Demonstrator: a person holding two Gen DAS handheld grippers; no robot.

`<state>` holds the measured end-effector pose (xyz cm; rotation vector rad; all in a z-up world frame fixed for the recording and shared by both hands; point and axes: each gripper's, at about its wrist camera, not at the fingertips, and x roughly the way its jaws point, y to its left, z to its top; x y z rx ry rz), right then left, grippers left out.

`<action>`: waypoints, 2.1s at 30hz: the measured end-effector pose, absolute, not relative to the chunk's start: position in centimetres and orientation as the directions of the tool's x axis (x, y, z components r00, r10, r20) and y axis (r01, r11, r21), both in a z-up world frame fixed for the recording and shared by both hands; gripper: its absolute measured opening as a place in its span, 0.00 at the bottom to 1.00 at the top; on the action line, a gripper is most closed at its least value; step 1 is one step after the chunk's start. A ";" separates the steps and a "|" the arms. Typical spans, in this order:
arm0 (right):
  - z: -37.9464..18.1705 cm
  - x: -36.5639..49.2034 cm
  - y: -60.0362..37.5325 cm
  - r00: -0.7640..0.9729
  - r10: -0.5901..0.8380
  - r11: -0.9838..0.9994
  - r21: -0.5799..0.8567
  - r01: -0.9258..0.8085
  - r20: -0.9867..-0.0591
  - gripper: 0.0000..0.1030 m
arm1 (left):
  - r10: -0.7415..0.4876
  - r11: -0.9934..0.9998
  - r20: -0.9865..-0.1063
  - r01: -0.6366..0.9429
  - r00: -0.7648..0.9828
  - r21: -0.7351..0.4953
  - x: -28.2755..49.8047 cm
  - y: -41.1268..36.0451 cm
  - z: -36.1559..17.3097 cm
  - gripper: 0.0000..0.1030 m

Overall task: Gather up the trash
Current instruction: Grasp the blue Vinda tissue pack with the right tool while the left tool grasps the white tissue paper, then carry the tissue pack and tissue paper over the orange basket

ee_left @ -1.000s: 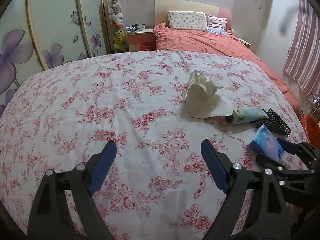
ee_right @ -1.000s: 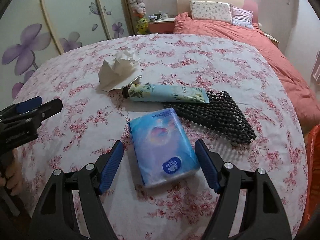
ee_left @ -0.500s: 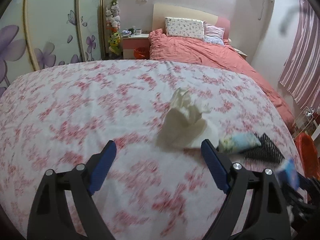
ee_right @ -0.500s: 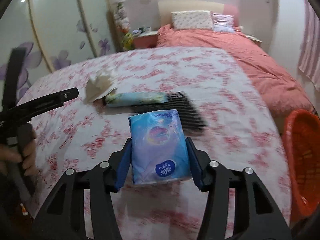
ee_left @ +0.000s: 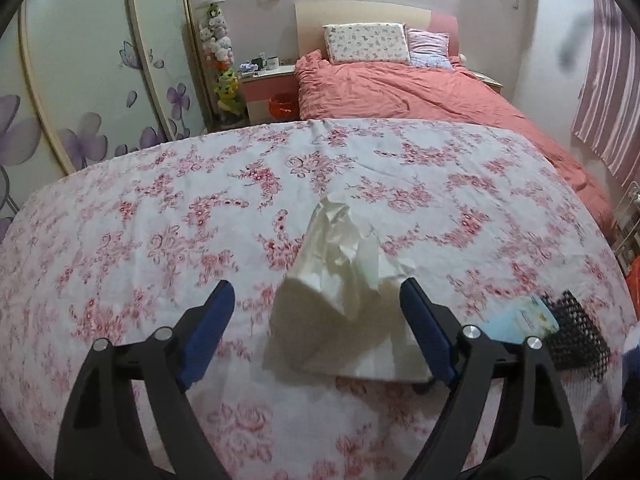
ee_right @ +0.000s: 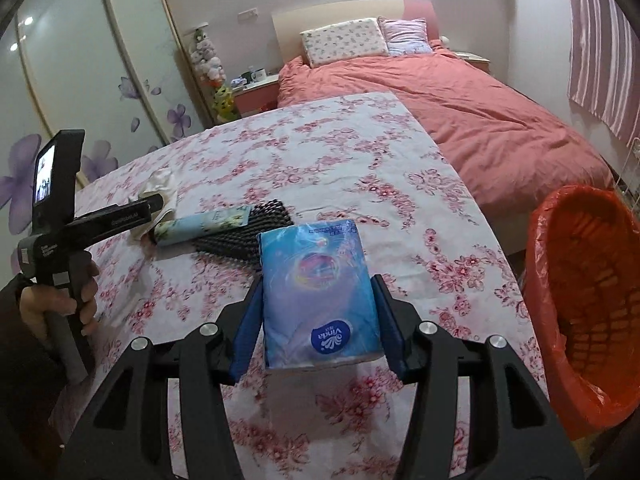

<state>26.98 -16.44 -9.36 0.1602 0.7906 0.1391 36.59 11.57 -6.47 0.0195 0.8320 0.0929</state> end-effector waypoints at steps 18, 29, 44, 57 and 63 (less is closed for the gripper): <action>-8.9 26.7 -17.7 0.712 0.188 0.974 0.221 -0.047 -0.676 0.51 | 0.059 0.996 -0.744 -0.085 0.665 0.003 37.1 13.0 -5.9 0.42; -6.7 24.9 -18.6 0.756 0.172 0.973 0.231 -0.029 -0.631 0.51 | 0.021 0.999 -0.718 -0.050 0.695 -0.020 33.9 11.4 -3.0 0.41; -4.1 21.7 -24.0 0.835 0.060 0.951 0.287 0.119 -0.547 0.51 | -0.147 0.989 -0.670 0.130 0.728 -0.076 29.4 2.8 1.5 0.41; -4.1 18.9 -30.8 0.838 -0.156 0.886 0.301 0.353 -0.522 0.51 | -0.386 0.896 -0.659 0.431 0.646 -0.102 28.3 -10.7 1.4 0.41; -4.4 17.8 -33.8 0.819 -0.247 0.836 0.313 0.450 -0.518 0.51 | -0.477 0.812 -0.677 0.576 0.560 -0.096 28.4 -17.0 0.2 0.41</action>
